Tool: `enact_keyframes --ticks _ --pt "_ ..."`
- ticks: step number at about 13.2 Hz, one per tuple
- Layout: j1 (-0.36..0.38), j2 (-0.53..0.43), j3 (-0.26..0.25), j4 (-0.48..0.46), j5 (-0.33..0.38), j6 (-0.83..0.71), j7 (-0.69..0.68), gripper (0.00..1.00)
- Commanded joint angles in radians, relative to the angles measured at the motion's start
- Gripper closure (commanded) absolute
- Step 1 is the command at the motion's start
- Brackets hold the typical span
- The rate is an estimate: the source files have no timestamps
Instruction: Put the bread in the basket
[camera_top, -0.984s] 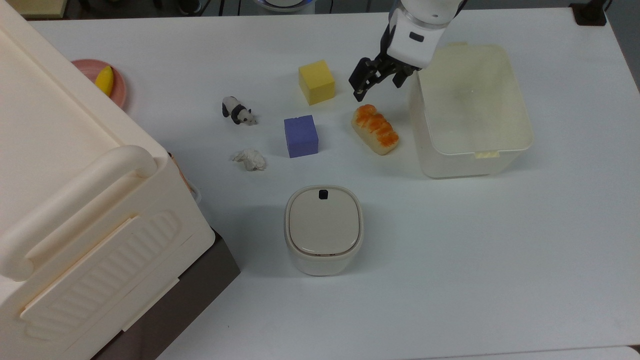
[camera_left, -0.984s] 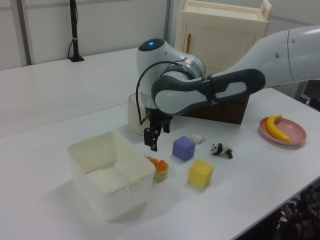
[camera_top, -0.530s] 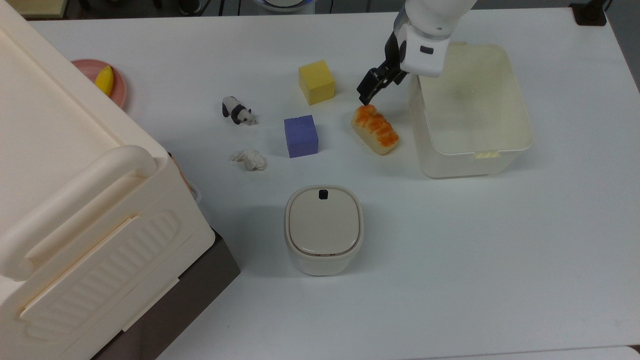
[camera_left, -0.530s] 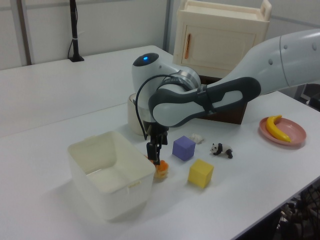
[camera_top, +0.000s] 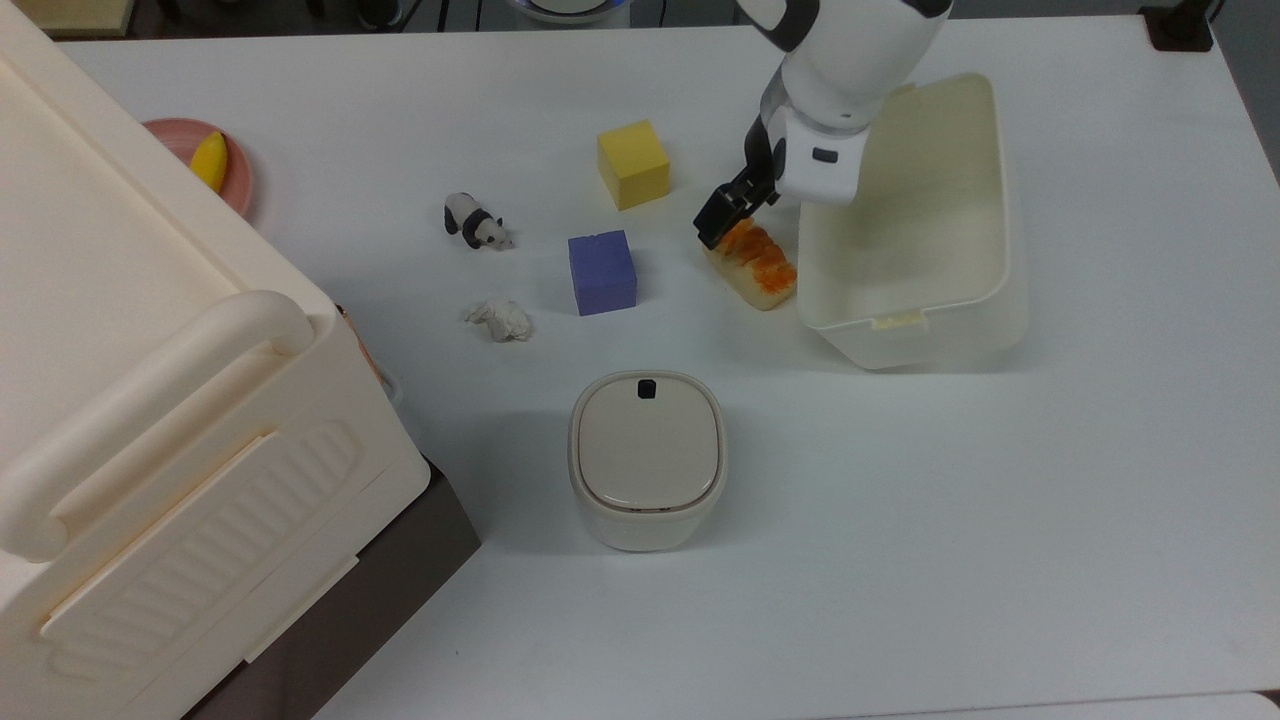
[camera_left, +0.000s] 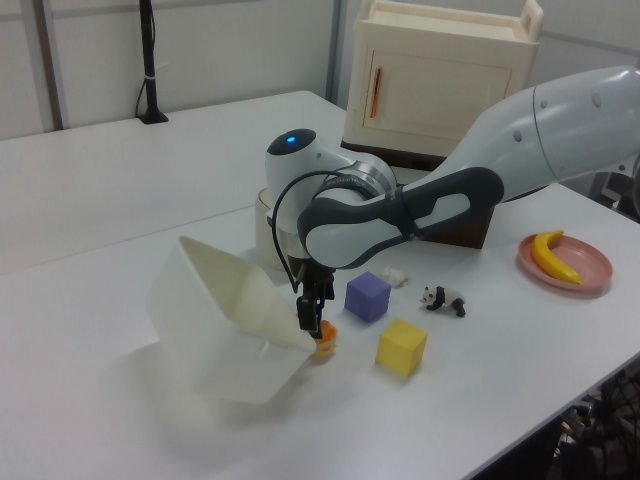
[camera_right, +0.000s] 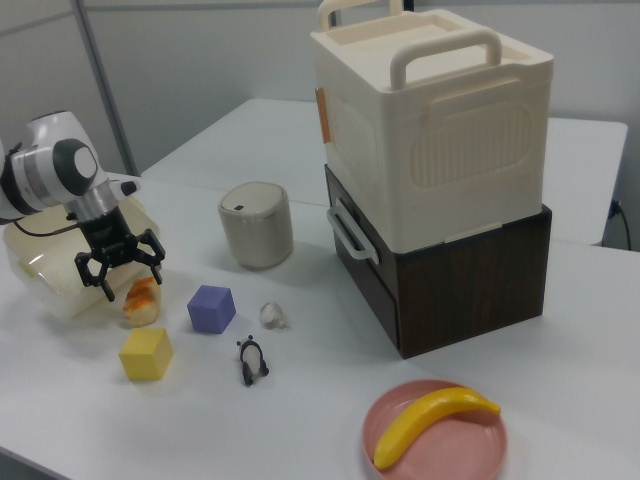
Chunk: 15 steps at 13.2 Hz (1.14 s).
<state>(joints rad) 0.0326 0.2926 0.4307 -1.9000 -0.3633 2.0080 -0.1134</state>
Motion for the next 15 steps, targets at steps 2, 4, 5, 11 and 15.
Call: enact_keyframes --ticks 2,4,5,11,15 --pt "0.003 -0.024 -0.004 0.018 0.0 0.014 -0.014 0.0" --pt "0.007 -0.041 -0.004 0.036 0.003 0.008 -0.008 0.0" --pt "0.007 -0.053 -0.004 0.045 0.003 0.005 -0.003 0.0" --pt "0.004 -0.066 -0.003 0.038 0.012 -0.037 -0.02 0.0" --pt "0.006 -0.046 -0.003 0.01 0.009 -0.031 -0.023 0.0"
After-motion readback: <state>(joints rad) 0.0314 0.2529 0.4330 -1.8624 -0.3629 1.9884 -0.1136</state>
